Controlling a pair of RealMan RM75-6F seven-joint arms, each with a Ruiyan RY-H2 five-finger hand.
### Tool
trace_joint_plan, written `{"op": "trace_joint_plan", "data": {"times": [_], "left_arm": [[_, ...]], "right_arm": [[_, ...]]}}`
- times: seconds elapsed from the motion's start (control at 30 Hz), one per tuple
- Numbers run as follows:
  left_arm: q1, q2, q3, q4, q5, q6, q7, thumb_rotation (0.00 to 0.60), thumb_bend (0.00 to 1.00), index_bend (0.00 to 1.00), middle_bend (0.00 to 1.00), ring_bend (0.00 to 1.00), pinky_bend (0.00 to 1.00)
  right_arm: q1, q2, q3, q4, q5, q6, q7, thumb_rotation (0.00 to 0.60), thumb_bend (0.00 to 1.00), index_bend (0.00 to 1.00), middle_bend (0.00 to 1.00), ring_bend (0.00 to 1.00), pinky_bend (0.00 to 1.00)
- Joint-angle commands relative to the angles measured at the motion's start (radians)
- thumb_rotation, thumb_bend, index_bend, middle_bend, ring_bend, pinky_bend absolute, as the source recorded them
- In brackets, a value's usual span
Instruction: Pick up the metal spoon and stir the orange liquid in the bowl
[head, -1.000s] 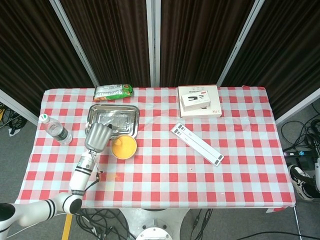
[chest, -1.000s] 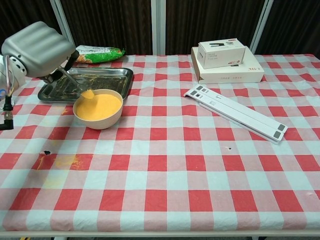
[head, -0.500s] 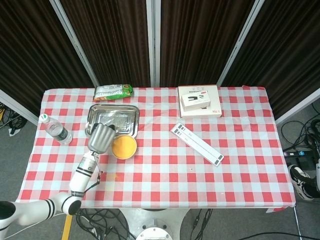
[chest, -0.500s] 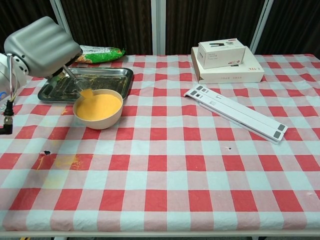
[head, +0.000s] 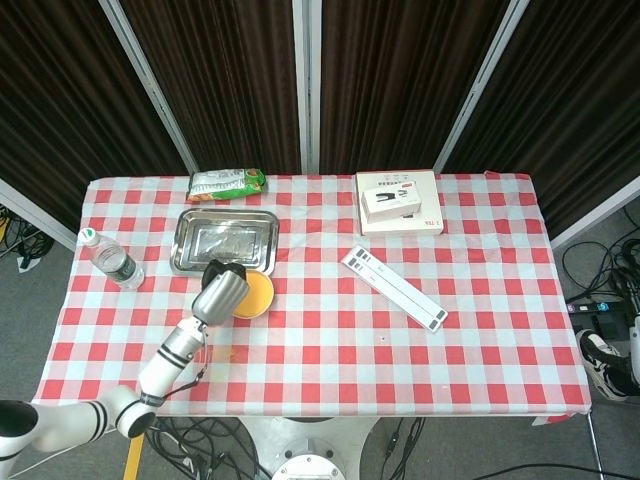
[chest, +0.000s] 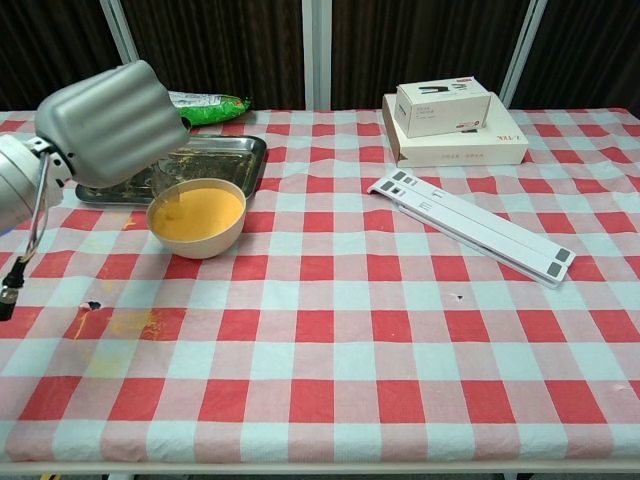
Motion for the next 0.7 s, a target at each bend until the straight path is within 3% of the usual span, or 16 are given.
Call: {"op": "trace_joint_plan", "data": {"times": [0.03, 0.37, 0.57, 0.7], "left_arm": [[-0.006, -0.01, -0.011, 0.023, 0.0, -0.014, 0.029, 0.6, 0.46, 0.68, 1.0, 0.97, 1.0], [-0.014, -0.007, -0.056, -0.003, -0.05, -0.043, 0.164, 0.6, 0.51, 0.67, 1.0, 0.97, 1.0], [-0.016, 0.002, -0.052, -0.02, -0.032, -0.043, 0.14, 0.6, 0.51, 0.67, 1.0, 0.97, 1.0], [-0.003, -0.006, -0.067, -0.046, -0.094, -0.065, 0.167, 0.6, 0.51, 0.68, 1.0, 0.97, 1.0]], "right_arm": [[-0.003, 0.002, 0.001, -0.001, 0.004, 0.003, 0.0, 0.6, 0.05, 0.08, 0.16, 0.01, 0.1], [-0.002, 0.002, 0.002, -0.004, 0.004, 0.002, -0.004, 0.6, 0.05, 0.08, 0.16, 0.01, 0.1], [-0.004, 0.003, 0.003, -0.004, 0.008, 0.004, -0.005, 0.6, 0.05, 0.08, 0.16, 0.01, 0.1], [-0.004, 0.003, 0.002, -0.005, 0.004, 0.005, -0.005, 0.6, 0.05, 0.08, 0.16, 0.01, 0.1]]}}
